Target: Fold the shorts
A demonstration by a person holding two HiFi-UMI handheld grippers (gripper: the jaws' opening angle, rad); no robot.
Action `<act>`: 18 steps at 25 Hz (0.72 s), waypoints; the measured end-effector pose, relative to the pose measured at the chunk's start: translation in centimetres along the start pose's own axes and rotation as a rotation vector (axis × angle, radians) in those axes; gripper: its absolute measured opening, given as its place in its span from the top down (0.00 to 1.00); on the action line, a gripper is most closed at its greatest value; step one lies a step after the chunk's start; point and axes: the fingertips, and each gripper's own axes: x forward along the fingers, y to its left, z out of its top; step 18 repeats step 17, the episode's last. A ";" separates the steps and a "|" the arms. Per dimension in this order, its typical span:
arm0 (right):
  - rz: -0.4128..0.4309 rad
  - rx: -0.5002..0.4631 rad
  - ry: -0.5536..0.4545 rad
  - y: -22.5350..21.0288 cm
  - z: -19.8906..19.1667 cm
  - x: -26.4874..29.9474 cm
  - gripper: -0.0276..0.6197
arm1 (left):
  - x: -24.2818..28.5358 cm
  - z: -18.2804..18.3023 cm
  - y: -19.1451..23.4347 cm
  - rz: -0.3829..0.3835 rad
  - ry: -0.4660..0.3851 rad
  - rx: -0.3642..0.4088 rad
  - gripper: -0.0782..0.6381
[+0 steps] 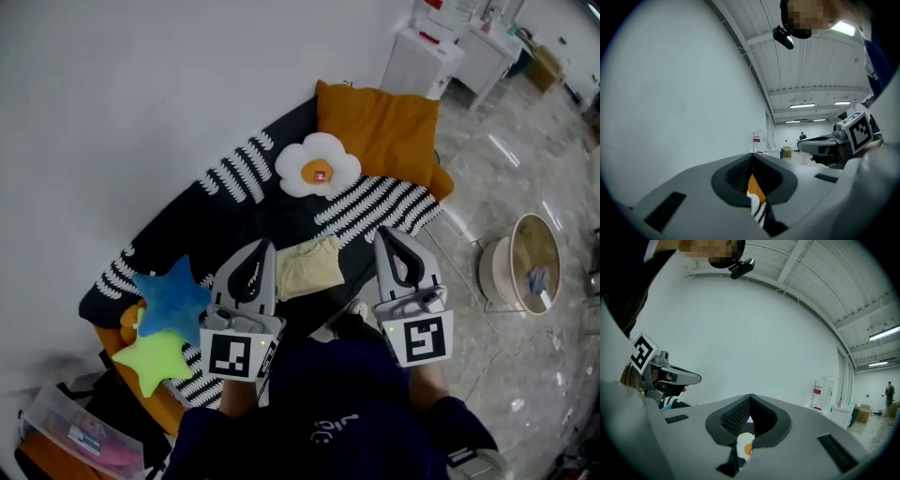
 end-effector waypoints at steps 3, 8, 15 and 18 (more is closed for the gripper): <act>0.011 -0.034 -0.007 0.1 0.3 0.4 0.95 | 0.0 -0.2 0.2 0.016 -0.008 -0.012 0.89; 0.022 -0.057 -0.001 0.2 0.2 0.8 0.95 | 0.0 0.0 0.7 0.035 -0.035 -0.009 0.89; 0.030 -0.071 -0.006 0.8 0.4 0.9 0.95 | -0.8 -0.1 1.4 0.051 -0.044 -0.023 0.89; 0.031 -0.073 -0.007 1.0 0.5 0.9 0.95 | -1.0 -0.1 1.6 0.057 -0.043 -0.021 0.89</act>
